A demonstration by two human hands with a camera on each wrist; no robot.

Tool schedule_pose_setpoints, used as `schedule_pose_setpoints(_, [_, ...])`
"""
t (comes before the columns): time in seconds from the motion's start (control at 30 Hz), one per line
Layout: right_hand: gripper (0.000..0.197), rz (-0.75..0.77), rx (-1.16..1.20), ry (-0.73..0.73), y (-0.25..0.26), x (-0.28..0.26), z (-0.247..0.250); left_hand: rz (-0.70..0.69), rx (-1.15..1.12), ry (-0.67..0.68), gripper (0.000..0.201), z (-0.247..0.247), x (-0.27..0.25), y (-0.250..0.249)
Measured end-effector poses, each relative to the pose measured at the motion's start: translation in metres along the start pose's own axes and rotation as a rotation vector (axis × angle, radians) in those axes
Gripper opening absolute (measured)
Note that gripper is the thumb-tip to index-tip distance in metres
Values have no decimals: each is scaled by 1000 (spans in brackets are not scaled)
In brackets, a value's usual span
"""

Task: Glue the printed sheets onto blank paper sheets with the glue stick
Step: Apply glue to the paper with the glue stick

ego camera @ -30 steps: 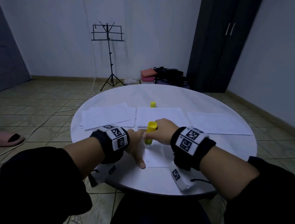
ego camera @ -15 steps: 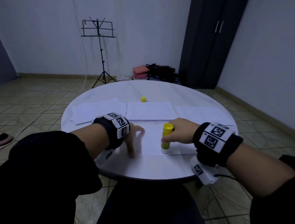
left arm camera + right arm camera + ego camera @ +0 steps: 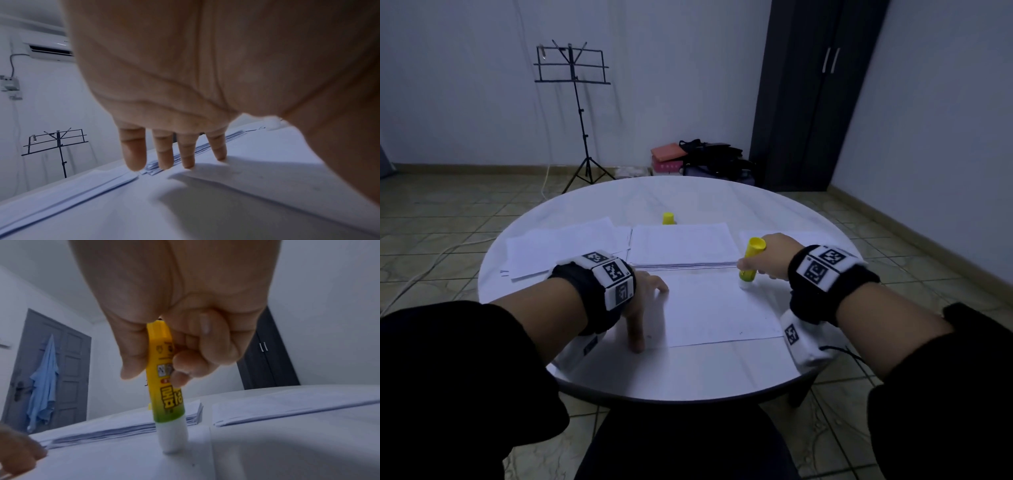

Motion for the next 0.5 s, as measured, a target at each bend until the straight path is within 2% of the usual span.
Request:
schedule_pose_setpoints(0.13, [40,-23,-43,44,1,5,-5,0,-16,6,113,0,1,0])
schedule_pose_setpoints(0.37, [23,-30,-84,198,-13,-46,12,7,-7,11,115,2,1,-2])
schedule_pose_setpoints(0.5, [19,-6,46,155,-28,-66,26,9,-15,24,115,3,-2,-3])
Point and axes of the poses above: each hand's wrist, its own x-axis towards the middle knuckle, its own z-axis out of the back of the hand, y = z × x, the point moved 3 cm from there along x, towards the middle knuckle, and after that the axes turned 7 degrees about z, right-handed, at the moved point
